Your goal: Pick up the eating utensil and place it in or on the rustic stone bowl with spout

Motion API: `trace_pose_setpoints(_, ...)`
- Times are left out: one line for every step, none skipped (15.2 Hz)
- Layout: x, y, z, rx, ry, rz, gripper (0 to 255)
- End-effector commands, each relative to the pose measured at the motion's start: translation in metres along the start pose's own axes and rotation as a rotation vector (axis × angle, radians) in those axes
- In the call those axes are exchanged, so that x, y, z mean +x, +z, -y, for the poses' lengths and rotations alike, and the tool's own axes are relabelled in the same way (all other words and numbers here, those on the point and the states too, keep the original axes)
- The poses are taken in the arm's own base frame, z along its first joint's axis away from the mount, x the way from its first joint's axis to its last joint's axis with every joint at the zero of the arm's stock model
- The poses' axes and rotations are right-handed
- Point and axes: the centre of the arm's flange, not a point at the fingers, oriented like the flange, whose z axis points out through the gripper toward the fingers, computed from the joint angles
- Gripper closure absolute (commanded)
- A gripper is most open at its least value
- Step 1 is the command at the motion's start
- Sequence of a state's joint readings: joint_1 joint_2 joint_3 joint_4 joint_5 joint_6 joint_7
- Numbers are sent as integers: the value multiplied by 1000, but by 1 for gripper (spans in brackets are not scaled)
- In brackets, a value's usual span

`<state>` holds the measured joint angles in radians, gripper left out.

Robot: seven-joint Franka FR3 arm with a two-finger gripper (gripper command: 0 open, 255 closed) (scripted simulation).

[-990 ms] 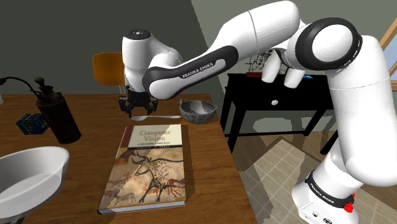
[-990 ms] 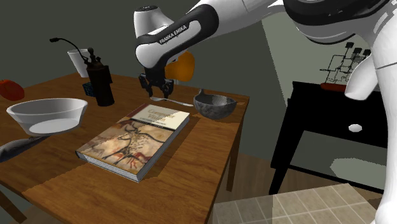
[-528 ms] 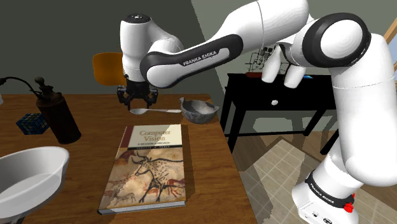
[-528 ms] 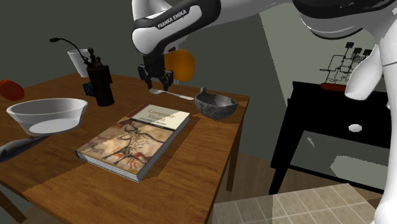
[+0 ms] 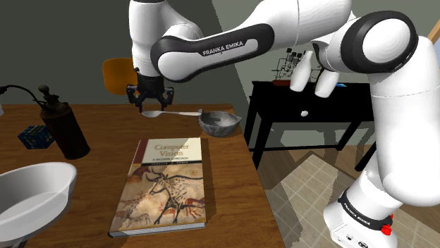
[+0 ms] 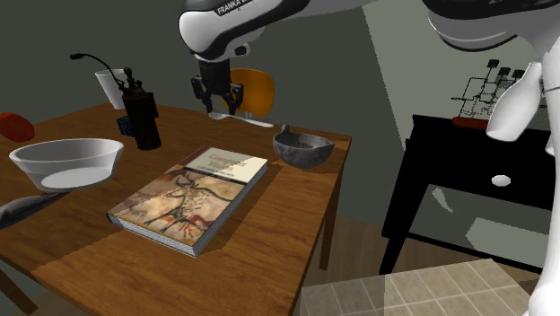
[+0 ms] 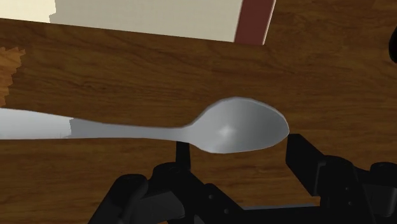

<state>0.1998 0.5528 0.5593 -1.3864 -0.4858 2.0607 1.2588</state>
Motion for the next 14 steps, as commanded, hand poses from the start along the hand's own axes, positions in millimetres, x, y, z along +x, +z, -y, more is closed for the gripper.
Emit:
trace_pose_setpoints(2, -11, 2, 0, 0, 0, 255)
trace_pose_setpoints(4, -16, 2, 0, 0, 0, 255)
trace_pose_setpoints(5, -21, 3, 0, 0, 0, 255)
trace_pose_setpoints(6, -26, 4, 0, 0, 0, 255)
trace_pose_setpoints(7, -31, 4, 0, 0, 0, 255)
trace_pose_setpoints(9, -36, 5, 0, 0, 0, 255)
trace_pose_setpoints(10, -41, 6, 0, 0, 0, 255)
trace_pose_setpoints(11, -46, 7, 0, 0, 0, 255)
trace_pose_setpoints(12, -52, 7, 0, 0, 0, 255)
trace_pose_setpoints(13, -54, 8, 0, 0, 0, 255)
trace_pose_setpoints(14, -57, -5, 0, 0, 0, 255)
trace_pose_setpoints(15, -59, -18, 0, 0, 0, 255)
trace_pose_setpoints(16, -61, -31, 0, 0, 0, 255)
trace_pose_setpoints(17, -64, -44, 0, 0, 0, 255)
